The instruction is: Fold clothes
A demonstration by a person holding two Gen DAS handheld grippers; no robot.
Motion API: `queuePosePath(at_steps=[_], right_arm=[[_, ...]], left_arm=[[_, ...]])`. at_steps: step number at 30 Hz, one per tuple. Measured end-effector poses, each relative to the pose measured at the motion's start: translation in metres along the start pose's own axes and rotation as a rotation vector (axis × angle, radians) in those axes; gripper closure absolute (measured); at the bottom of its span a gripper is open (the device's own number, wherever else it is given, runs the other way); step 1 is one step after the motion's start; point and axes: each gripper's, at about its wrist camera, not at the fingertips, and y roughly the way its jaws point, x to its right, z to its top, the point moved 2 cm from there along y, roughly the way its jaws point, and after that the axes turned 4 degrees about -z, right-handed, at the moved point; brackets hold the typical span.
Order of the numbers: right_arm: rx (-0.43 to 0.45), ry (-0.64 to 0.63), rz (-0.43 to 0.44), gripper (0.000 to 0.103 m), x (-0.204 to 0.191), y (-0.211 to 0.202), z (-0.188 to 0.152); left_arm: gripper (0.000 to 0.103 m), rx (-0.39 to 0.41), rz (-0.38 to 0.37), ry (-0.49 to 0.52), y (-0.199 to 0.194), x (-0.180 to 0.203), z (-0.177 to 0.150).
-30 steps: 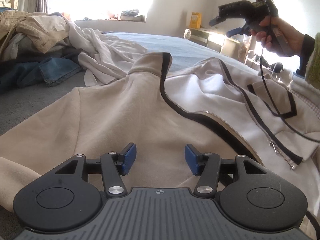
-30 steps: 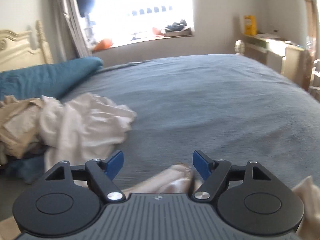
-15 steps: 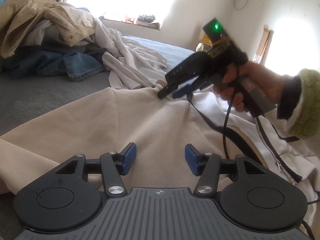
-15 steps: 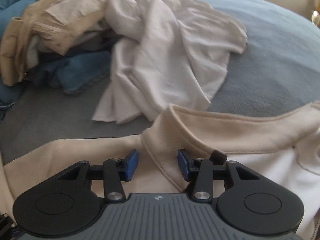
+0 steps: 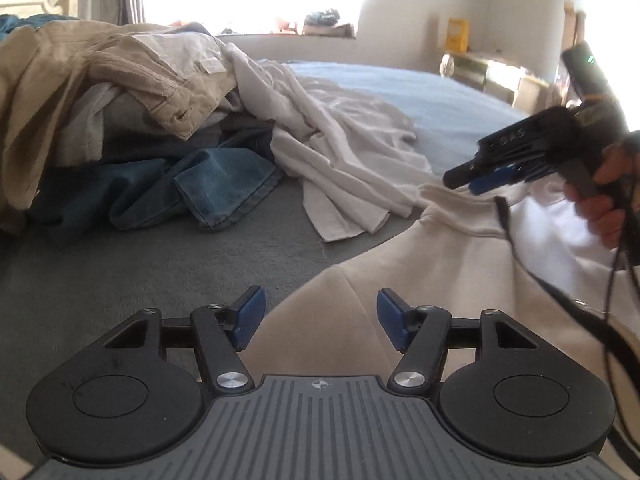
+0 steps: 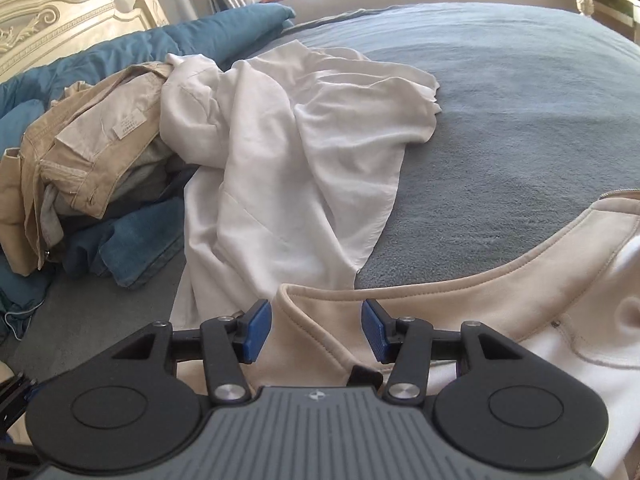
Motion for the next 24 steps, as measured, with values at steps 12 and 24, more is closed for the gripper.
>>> queuePosePath(at_steps=[12, 24], right_arm=[[-0.152, -0.153, -0.019, 0.065, -0.027, 0.042, 0.011], [0.062, -0.359, -0.025, 0.097, -0.069, 0.04, 0.009]], left_arm=[[0.091, -0.018, -0.094, -0.006, 0.032, 0.001, 0.002], [0.095, 0.072, 0.053, 0.077, 0.026, -0.003, 0.011]])
